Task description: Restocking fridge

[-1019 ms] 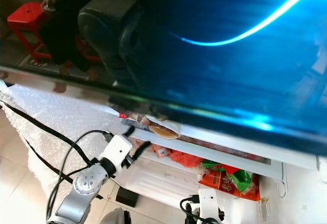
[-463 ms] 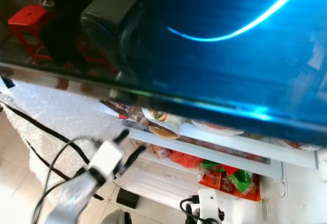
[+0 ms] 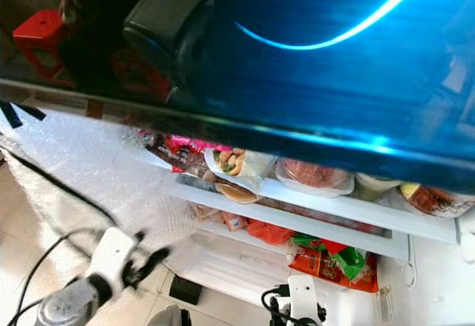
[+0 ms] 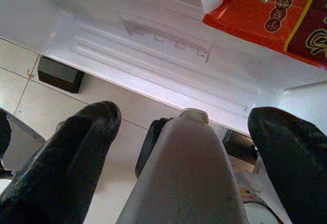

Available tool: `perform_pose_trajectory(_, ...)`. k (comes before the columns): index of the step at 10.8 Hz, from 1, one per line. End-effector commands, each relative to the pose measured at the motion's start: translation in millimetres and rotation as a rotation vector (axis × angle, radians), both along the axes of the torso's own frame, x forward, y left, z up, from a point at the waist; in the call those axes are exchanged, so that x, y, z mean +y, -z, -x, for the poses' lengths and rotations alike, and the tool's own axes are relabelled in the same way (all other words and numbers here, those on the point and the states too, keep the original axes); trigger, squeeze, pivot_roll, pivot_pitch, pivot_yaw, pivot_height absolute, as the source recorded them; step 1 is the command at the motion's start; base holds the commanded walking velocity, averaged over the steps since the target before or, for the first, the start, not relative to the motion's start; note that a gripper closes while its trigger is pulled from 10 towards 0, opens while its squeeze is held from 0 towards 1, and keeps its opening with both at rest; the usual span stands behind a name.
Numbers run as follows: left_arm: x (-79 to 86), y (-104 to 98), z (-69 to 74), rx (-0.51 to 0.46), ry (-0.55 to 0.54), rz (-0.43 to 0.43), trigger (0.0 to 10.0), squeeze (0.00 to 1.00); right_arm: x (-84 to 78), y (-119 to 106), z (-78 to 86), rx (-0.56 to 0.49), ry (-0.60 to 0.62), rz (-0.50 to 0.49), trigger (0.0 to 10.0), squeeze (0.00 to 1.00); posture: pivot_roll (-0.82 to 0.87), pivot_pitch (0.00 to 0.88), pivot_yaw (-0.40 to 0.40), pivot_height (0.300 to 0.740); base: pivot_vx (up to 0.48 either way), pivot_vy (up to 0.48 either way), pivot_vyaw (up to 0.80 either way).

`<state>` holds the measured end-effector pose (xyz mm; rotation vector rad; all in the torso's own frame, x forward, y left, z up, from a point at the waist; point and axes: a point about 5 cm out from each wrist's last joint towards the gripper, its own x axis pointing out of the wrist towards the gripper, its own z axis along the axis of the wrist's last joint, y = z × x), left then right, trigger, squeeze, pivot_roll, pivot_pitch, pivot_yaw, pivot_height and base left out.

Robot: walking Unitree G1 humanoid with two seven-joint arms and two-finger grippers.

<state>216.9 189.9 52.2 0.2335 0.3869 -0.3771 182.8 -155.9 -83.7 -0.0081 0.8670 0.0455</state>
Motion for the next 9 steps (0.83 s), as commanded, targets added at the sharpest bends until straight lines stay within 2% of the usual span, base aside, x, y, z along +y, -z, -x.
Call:
perform_pose_trajectory(1,16.9,19.8,5.0,0.070,-0.090,-0.059,10.0,0.00,7.1,18.0,37.3,0.159,-0.005,-0.023,10.0,0.00,-0.04,0.180,0.076,0.664,0.000,0.000,0.00)
perform_pose_trajectory(3,22.4,53.8,21.8,0.217,-0.070,-0.120,10.0,0.00,7.6,18.0,37.1,0.158,-0.001,-0.022,10.0,0.00,-0.04,0.183,0.077,0.664,0.000,0.000,0.00)
perform_pose_trajectory(5,27.8,72.9,33.0,0.294,-0.091,-0.142,10.0,0.00,8.0,18.0,37.0,0.158,-0.001,-0.024,10.0,0.00,-0.04,0.185,0.076,0.664,0.000,0.000,0.00)
perform_pose_trajectory(6,33.8,89.2,43.8,0.360,-0.106,-0.188,10.0,0.00,8.3,18.0,37.0,0.160,-0.003,-0.024,10.0,0.00,-0.04,0.185,0.075,0.664,0.000,0.000,0.00)
perform_pose_trajectory(7,41.1,101.2,49.8,0.399,-0.192,-0.179,10.0,0.00,8.5,18.0,37.0,0.160,-0.002,-0.025,10.0,0.00,-0.04,0.187,0.075,0.664,0.000,0.000,0.00)
perform_pose_trajectory(8,49.1,106.4,51.5,0.399,-0.291,-0.186,10.0,0.00,8.5,18.0,36.8,0.159,-0.001,-0.025,10.0,0.00,-0.04,0.187,0.073,0.664,0.000,0.000,0.00)
perform_pose_trajectory(9,63.7,110.8,54.8,0.403,-0.401,-0.235,10.0,0.00,8.5,17.9,36.8,0.159,0.000,-0.025,10.0,0.00,-0.04,0.185,0.071,0.664,0.000,0.000,0.00)
